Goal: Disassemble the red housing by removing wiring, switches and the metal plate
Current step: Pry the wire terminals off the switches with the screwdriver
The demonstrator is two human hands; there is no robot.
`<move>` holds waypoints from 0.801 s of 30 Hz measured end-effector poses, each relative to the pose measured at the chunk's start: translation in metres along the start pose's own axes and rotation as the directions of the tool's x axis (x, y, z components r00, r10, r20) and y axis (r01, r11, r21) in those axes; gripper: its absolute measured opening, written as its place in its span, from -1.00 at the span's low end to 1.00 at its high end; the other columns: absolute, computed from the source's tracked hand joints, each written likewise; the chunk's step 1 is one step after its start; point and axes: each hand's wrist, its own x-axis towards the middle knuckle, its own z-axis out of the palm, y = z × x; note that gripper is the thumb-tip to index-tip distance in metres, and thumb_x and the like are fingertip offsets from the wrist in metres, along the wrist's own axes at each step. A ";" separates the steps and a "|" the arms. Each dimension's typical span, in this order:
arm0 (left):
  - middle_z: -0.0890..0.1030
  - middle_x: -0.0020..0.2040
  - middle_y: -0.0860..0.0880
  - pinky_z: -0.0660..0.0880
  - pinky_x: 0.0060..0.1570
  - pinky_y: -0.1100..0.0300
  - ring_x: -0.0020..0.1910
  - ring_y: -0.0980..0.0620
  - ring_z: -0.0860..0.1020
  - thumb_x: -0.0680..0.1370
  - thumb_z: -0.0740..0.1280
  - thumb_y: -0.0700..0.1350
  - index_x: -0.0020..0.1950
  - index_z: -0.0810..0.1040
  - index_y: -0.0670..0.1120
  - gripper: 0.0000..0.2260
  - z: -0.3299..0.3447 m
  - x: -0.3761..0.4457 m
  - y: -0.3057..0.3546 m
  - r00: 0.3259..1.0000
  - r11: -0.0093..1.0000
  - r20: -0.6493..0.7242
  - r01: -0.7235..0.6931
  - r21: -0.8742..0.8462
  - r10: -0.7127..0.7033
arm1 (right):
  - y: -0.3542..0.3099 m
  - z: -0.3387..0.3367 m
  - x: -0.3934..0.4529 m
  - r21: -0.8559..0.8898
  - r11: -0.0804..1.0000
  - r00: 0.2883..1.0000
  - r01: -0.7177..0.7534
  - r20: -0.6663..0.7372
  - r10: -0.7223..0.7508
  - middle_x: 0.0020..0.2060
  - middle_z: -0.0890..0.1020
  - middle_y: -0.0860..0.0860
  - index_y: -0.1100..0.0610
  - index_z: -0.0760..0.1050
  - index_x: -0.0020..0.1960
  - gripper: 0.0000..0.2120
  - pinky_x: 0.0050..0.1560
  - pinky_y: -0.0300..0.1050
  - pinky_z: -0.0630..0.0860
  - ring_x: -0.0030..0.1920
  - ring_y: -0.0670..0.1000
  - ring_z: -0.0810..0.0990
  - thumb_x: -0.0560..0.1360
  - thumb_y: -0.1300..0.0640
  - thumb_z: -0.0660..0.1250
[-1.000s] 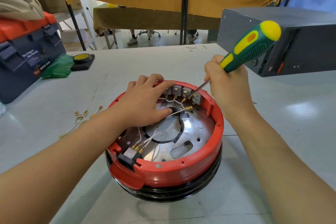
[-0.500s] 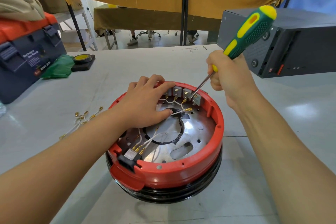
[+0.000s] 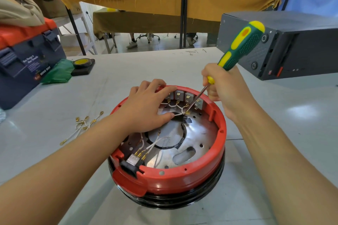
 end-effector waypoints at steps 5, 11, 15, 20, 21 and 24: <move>0.23 0.41 0.06 0.19 0.28 -0.02 0.34 -0.04 0.23 0.48 0.23 0.23 0.48 0.14 0.20 -0.40 -0.001 0.000 0.001 1.000 1.000 0.011 0.005 -0.013 -0.005 | -0.003 -0.012 0.000 0.053 0.998 0.999 0.043 -0.015 -0.042 -0.67 0.21 -0.15 0.04 0.33 -0.60 -0.69 -0.57 -0.35 0.12 -0.64 -0.12 0.13 0.31 0.15 0.23; 0.24 0.42 0.06 0.17 0.31 -0.01 0.37 -0.03 0.20 0.51 0.22 0.19 0.49 0.15 0.19 -0.43 -0.005 -0.001 0.003 1.000 1.000 0.028 0.014 -0.025 -0.013 | -0.002 -0.027 0.000 0.212 0.976 0.998 0.039 -0.056 -0.027 -0.66 0.14 -0.11 0.11 0.32 -0.53 -0.76 -0.52 -0.35 0.07 -0.61 -0.08 0.05 0.29 0.16 0.24; 0.26 0.45 0.08 0.14 0.34 0.00 0.41 -0.04 0.15 0.53 0.22 0.16 0.50 0.15 0.17 -0.44 -0.010 -0.001 0.005 0.999 1.000 0.029 0.024 -0.002 -0.024 | -0.001 -0.027 -0.001 0.203 0.977 0.997 0.067 -0.037 -0.060 -0.65 0.16 -0.11 0.11 0.34 -0.49 -0.78 -0.55 -0.34 0.09 -0.60 -0.08 0.08 0.30 0.15 0.25; 0.15 0.53 0.05 0.12 0.38 -0.05 0.47 -0.05 0.09 0.53 0.19 0.21 0.51 0.13 0.15 -0.42 -0.021 -0.006 0.004 0.994 0.997 0.089 0.066 0.028 -0.068 | 0.001 -0.026 -0.002 0.133 0.987 0.996 0.089 0.007 -0.090 -0.63 0.20 -0.12 0.11 0.37 -0.41 -0.80 -0.55 -0.35 0.13 -0.59 -0.10 0.12 0.36 0.11 0.28; 0.14 0.53 0.03 0.13 0.38 -0.05 0.46 -0.06 0.09 0.52 0.19 0.22 0.51 0.14 0.14 -0.42 -0.023 -0.008 0.004 0.993 0.996 0.081 0.079 0.045 -0.083 | 0.001 -0.026 -0.002 0.129 0.987 0.996 0.091 0.012 -0.093 -0.63 0.20 -0.12 0.09 0.36 -0.41 -0.80 -0.55 -0.34 0.13 -0.59 -0.10 0.13 0.37 0.11 0.29; 0.19 0.50 0.04 0.23 0.32 -0.04 0.42 -0.09 0.17 0.52 0.15 0.24 0.50 0.12 0.12 -0.42 -0.022 -0.015 0.009 0.991 0.986 0.069 0.101 0.129 -0.111 | 0.000 -0.026 -0.003 0.124 0.986 0.993 0.110 0.020 -0.113 -0.62 0.22 -0.12 0.07 0.29 -0.39 -0.76 -0.55 -0.34 0.14 -0.59 -0.09 0.16 0.37 0.11 0.31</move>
